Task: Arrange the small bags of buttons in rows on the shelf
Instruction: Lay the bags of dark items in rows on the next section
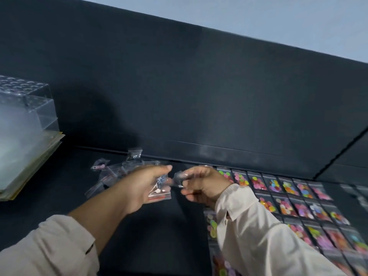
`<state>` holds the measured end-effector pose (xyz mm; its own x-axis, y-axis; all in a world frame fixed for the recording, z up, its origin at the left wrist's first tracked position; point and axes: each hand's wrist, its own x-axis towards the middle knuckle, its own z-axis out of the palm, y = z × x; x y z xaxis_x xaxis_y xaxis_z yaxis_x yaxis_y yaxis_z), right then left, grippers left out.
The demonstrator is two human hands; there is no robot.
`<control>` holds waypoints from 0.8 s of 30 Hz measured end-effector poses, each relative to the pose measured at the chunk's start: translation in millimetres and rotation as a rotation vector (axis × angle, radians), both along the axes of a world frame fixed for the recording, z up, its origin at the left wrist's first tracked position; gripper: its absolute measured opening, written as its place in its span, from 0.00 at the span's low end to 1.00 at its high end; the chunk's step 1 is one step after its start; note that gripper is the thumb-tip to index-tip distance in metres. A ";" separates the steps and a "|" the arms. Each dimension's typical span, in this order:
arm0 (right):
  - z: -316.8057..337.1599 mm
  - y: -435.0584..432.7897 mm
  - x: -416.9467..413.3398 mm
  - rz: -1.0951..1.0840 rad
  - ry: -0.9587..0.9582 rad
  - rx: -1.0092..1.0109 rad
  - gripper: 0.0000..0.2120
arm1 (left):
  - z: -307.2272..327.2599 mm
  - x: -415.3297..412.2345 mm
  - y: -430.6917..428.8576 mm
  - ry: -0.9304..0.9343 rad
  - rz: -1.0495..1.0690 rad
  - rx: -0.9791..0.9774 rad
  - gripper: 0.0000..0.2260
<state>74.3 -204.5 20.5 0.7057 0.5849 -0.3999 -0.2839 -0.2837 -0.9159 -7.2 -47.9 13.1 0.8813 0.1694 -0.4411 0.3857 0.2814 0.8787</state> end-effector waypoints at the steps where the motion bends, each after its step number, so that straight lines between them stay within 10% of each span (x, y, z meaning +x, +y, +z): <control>1: 0.8 -7.9 -0.9 -0.012 -0.030 0.001 0.11 | 3.8 0.0 -8.7 -0.029 -0.026 0.004 0.07; 7: 8.5 -69.5 -7.0 -0.104 -0.073 0.094 0.11 | 18.8 3.1 -70.9 -0.086 -0.107 0.146 0.17; 24: 20.6 -354.5 -80.3 -0.355 -0.124 0.140 0.12 | 27.8 -23.8 -359.5 -0.191 -0.326 0.299 0.07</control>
<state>-6.0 -559.0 41.1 0.9118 0.3384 -0.2324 -0.2263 -0.0581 -0.9723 -31.0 -407.3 41.0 0.9701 -0.0346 -0.2402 0.2356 -0.1029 0.9664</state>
